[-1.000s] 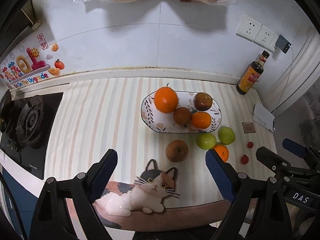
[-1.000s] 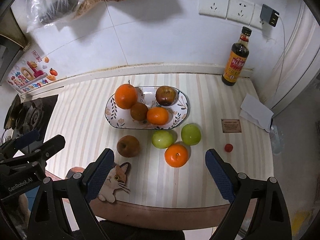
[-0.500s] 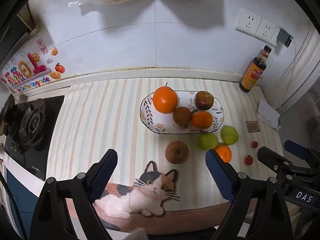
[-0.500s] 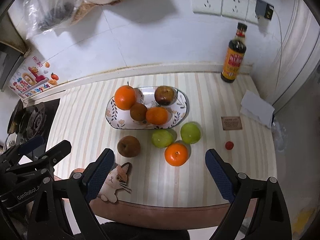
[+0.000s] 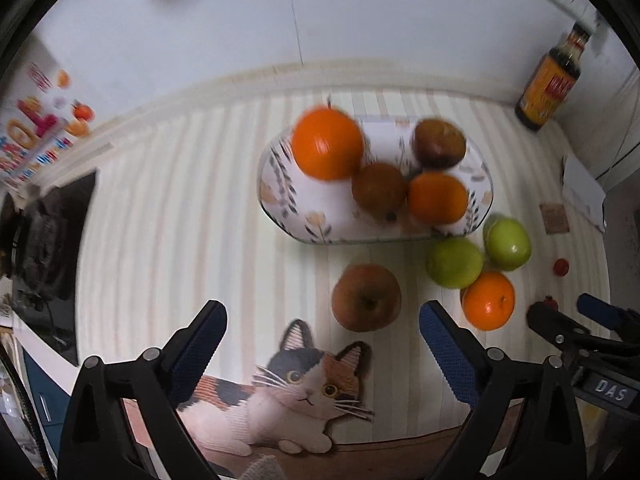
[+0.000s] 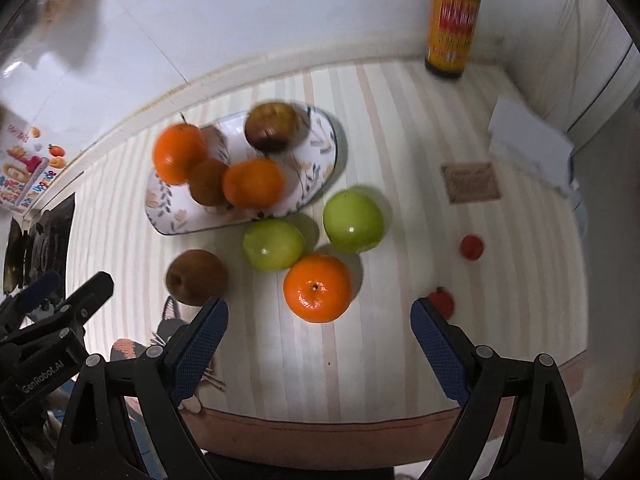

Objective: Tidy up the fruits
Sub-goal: 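Withdraw both tools from the plate toward the remaining fruit, then grasp the brown apple with the left tool while the right tool grasps a small orange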

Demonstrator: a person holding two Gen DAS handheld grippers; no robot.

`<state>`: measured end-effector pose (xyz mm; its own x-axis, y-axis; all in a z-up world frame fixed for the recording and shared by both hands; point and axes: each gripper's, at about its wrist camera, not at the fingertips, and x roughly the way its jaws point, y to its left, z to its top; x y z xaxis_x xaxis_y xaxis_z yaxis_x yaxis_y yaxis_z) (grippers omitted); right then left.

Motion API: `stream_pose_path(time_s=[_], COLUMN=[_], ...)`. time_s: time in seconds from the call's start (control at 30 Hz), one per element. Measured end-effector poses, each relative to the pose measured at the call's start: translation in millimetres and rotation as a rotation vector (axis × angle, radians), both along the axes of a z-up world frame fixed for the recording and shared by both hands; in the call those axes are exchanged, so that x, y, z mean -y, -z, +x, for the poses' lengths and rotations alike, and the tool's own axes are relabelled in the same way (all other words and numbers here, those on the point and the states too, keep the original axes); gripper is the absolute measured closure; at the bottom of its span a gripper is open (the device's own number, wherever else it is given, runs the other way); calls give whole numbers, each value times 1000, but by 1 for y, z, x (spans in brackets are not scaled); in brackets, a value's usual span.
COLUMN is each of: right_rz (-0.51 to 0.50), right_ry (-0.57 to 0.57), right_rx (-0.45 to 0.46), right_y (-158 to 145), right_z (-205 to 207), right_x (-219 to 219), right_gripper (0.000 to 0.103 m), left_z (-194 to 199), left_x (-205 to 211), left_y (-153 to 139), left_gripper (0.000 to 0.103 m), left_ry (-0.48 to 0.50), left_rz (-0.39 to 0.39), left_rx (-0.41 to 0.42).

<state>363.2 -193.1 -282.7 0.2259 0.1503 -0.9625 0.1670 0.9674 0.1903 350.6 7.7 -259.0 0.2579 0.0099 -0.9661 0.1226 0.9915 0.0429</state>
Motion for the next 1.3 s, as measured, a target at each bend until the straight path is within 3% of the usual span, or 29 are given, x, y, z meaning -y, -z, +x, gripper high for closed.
stream_pose_path(time_s=[0.13,0.27,0.43,0.5,0.57,0.63,0.7,0.9,1.1,1.3], right_rz=[5,47,76,71,93,93,90,101,121,86], right_ry=[-3,18,24,18,30,19,9,-19,-74,-90], right_rx=[-60,-103,-130,-139,-125,-121,-118,-145,-172,-154], right_y=[38,68,91,99,102,103,104,107,110,111], right_z=[10,17,22,22,21,20,17,3,-21,-24], right_x=[-4,-4,-7,-8,-6,-6,-5,-12,-28,-37], right_gripper=[8,9,24,36,36,36,36,36,36,36], left_z=[9,12,20,25,31,33,31,8,-25,-18], left_x=[3,15,30,35,34,32,31,33,15,10], left_y=[29,50,72,79,84,87,88,79,75,92], left_gripper=[4,4,5,8,11,31,43,44,42,37], left_ry=[18,71,120,123,120,120,123,149,141,122], left_rz=[-39,-7,9,25,-5,-20,-68,-39,-87,-152], left_rx=[-97,-137,-177,-176,-177,-172,-180,-160,-184,-249])
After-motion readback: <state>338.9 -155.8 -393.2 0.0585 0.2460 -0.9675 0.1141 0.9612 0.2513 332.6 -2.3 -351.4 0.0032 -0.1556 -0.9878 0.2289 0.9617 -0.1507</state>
